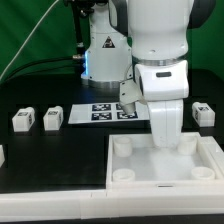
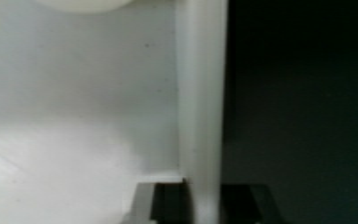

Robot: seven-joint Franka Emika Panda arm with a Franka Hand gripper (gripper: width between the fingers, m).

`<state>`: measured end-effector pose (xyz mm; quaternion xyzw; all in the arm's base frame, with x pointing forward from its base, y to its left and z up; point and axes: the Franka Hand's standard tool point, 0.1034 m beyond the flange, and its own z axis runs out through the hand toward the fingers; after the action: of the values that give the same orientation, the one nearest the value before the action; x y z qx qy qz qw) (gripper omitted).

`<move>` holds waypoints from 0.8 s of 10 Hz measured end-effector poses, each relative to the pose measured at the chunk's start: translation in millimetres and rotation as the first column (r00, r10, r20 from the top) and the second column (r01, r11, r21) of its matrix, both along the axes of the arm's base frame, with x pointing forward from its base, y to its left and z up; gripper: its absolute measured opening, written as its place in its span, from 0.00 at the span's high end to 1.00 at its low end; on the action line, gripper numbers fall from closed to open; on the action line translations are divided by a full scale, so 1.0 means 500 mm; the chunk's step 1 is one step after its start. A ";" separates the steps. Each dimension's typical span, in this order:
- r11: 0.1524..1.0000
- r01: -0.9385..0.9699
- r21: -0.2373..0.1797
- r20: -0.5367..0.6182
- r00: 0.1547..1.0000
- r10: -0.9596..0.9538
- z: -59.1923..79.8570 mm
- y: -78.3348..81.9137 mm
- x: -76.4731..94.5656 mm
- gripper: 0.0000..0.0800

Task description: Assemble one leg

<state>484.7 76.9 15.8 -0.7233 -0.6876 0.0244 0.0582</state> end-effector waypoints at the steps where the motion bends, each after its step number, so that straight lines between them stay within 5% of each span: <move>1: 1.000 0.000 0.000 -0.001 1.000 0.000 -0.001 0.000 -0.001 0.86; 2: 1.000 0.000 0.000 -0.001 1.000 0.000 -0.001 0.000 -0.001 0.86; 4: 1.000 0.000 0.000 -0.001 1.000 0.000 -0.001 0.000 -0.001 0.45; 5: 1.000 -0.001 0.000 -0.001 1.000 0.001 -0.001 0.001 -0.001 0.45; 6: 1.000 -0.001 0.000 -0.001 1.000 0.001 0.000 0.002 0.000 0.26; 8: 1.000 -0.002 0.000 -0.002 1.000 0.002 -0.001 0.003 -0.001 0.21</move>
Offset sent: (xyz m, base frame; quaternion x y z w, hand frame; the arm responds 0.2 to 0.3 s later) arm 0.0000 0.0026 0.0021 -0.0093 -0.0068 -0.0079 0.9999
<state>484.3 78.2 15.5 -0.7227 -0.6882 0.0249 0.0590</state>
